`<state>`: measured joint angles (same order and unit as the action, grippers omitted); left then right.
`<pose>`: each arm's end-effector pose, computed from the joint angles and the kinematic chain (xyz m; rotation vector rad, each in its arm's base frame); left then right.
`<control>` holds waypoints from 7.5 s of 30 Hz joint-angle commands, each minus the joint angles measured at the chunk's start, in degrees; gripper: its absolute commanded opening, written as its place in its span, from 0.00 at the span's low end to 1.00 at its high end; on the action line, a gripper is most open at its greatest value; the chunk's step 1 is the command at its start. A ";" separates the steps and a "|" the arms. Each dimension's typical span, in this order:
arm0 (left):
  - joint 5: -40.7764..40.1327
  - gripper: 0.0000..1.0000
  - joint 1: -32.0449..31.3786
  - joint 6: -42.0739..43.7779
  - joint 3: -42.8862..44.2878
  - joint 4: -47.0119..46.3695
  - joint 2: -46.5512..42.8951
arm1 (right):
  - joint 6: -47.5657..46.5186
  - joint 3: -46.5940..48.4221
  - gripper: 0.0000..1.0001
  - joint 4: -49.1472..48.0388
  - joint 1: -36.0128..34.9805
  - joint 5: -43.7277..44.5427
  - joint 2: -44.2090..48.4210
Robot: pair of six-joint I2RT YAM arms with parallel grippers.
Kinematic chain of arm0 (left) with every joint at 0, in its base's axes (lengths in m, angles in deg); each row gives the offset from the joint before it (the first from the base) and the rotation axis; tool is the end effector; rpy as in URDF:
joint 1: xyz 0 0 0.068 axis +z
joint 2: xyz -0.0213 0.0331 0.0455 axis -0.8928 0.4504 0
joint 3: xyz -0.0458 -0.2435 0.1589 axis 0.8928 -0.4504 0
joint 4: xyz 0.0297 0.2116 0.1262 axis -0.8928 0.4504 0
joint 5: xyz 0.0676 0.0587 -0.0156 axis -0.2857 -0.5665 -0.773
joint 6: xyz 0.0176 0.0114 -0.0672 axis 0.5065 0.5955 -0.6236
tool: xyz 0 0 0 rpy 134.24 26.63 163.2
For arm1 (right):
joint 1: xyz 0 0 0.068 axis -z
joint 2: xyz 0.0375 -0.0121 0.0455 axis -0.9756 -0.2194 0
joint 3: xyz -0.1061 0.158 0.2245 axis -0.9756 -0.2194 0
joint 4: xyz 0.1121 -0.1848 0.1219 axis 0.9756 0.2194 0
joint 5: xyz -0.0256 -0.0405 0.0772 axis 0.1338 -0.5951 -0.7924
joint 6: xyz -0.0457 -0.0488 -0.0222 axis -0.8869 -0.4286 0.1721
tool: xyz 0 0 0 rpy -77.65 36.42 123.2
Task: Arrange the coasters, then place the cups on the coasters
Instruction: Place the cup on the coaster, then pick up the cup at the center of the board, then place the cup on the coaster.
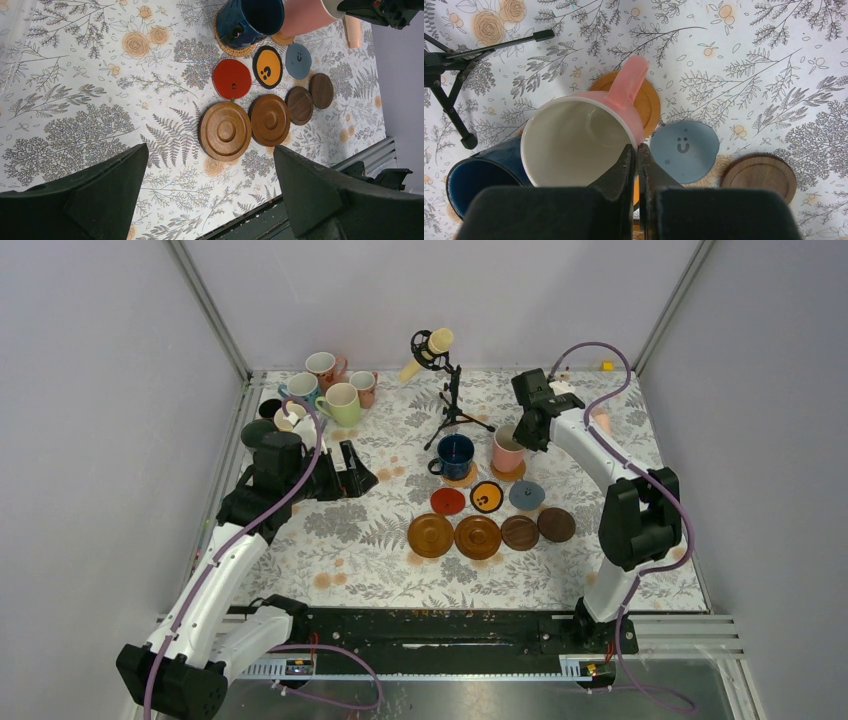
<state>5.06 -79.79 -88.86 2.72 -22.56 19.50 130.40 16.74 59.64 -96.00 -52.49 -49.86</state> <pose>0.1744 -0.0680 0.3336 -0.0051 2.2204 -0.7084 0.3746 0.1047 0.2792 0.6124 2.3650 -0.0137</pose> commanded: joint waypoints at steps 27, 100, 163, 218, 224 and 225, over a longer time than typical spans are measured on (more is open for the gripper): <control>0.52 0.99 -0.05 0.83 -0.54 -1.55 -0.37 | -0.89 3.59 0.00 -2.47 1.79 -1.44 -1.92; -28.60 0.51 12.34 -21.80 50.36 -6.84 66.05 | -19.24 -22.67 0.78 -5.99 1.36 -28.86 52.98; -17.70 0.00 0.80 -6.29 24.54 3.31 19.00 | -0.04 -28.50 0.70 -10.09 -6.19 -25.87 54.30; -32.26 0.96 -31.04 -3.11 15.96 7.48 3.38 | 19.39 -13.74 0.00 10.60 -34.81 16.17 34.95; -41.14 0.99 -30.98 2.20 18.12 10.21 3.03 | 25.56 -13.85 0.00 21.71 -22.11 18.75 39.43; -42.55 0.99 -30.94 2.86 18.15 10.39 2.76 | 25.65 -14.25 0.00 21.69 -20.08 19.06 40.06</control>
<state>-29.11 -110.76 -90.65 17.58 -12.44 23.39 149.39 1.99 76.67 -122.30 -40.27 -12.25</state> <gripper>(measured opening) 0.985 0.062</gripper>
